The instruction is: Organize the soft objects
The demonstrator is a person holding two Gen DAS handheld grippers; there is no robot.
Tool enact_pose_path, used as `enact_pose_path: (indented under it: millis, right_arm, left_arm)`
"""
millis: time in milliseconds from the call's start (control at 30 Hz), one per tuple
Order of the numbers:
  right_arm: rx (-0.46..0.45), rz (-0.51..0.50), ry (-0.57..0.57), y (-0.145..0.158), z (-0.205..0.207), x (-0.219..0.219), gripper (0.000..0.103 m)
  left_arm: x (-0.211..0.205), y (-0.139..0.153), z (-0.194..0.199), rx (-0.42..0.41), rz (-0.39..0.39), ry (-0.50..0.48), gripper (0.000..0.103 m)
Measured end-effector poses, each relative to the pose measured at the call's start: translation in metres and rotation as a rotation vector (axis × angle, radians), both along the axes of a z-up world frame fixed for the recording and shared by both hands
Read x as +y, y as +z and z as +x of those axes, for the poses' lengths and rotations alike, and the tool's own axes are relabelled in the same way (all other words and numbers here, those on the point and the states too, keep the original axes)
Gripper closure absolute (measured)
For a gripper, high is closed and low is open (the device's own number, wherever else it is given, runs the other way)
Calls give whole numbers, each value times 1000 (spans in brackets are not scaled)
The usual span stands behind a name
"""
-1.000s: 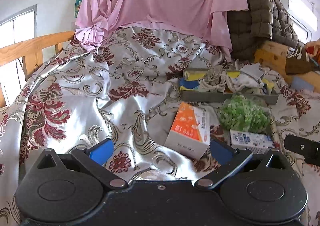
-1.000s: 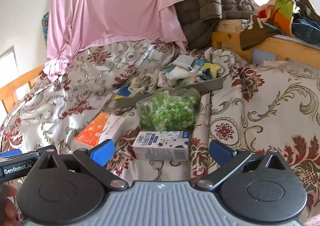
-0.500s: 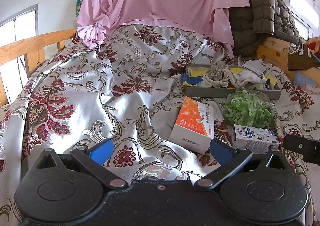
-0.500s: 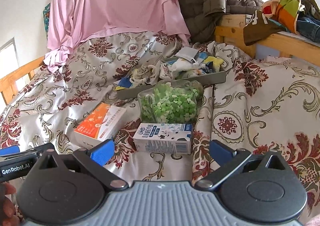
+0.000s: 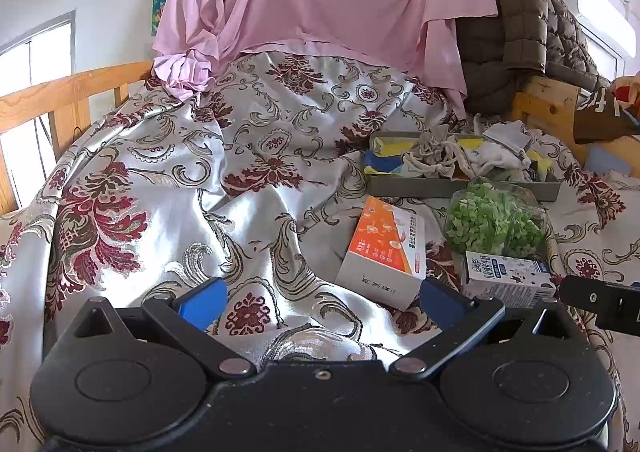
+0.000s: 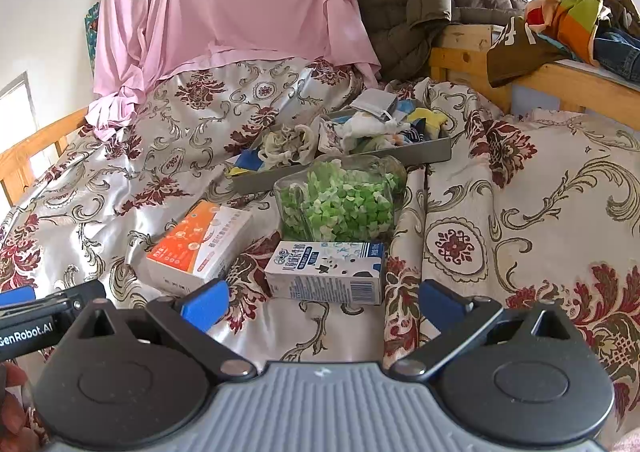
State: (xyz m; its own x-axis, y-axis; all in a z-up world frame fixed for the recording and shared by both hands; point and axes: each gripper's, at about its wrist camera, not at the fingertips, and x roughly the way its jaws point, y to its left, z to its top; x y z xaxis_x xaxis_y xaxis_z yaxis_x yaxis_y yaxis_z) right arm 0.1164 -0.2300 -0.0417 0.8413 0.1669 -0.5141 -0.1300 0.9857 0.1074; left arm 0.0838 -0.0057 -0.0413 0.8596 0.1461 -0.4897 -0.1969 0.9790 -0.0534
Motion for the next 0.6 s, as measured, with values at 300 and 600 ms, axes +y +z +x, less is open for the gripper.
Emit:
enact_pose_path:
  millis: [300,600]
  right_arm:
    - [1,-6,5,-2,1,-1,0]
    - [1,-6,5,-2,1,0,0]
  left_arm:
    - [-1,0,0,-1,1,0,1]
    - [-1,0,-1,-3,2,1,1]
